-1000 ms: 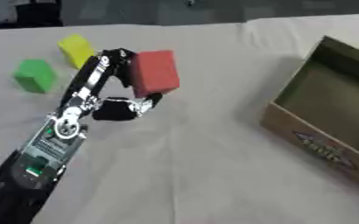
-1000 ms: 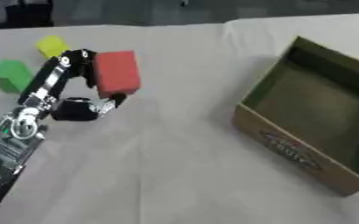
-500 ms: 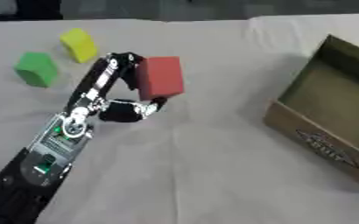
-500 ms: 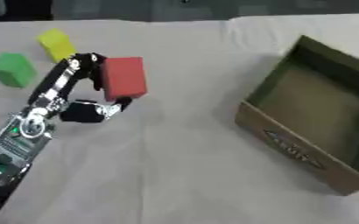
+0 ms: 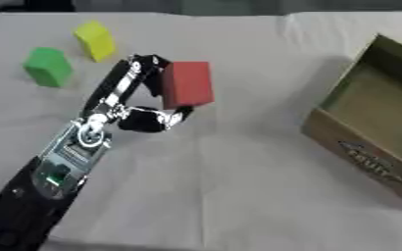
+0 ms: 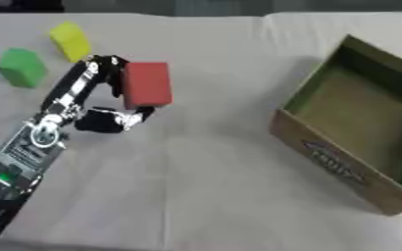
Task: Pick up the objects with one hand, pass them to the other hand, and then place them into the box on the other side of the table.
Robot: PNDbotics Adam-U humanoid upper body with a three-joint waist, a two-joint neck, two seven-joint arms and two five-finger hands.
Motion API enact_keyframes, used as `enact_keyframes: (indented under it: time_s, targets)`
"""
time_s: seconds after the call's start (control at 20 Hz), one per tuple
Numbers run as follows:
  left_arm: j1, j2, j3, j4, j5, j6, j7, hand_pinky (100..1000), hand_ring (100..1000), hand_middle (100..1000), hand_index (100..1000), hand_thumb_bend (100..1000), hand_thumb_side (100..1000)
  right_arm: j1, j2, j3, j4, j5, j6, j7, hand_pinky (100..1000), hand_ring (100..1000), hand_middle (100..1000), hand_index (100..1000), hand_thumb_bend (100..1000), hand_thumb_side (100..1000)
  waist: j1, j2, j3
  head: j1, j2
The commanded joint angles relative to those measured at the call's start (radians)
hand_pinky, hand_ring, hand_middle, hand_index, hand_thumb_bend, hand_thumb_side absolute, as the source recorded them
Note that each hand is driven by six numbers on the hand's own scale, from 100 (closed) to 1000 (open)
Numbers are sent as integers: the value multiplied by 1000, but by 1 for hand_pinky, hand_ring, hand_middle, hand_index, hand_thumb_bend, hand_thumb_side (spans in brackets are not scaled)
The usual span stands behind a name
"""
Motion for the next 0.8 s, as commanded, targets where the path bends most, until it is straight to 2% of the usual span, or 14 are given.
enact_keyframes:
  time_s: [0.05, 0.4, 0.8]
  targets:
    - [-6, 24, 3, -21, -3, -1, 4, 538, 453, 259, 409, 100, 100, -48, -45, 28, -18, 23, -8, 7, 956, 861, 960, 901, 100, 148, -15, -42, -4, 7, 7]
    - [3, 21, 5, -26, -5, -2, 14, 537, 452, 257, 408, 100, 100, -148, -5, 100, 9, 67, -1, 55, 951, 862, 960, 901, 100, 144, -12, -46, -10, 16, 11]
    - [10, 10, 10, -21, -9, -2, 30, 535, 451, 256, 407, 100, 100, -241, 78, 166, 64, 110, 11, 131, 956, 863, 969, 908, 100, 180, -11, -49, -16, 19, 14]
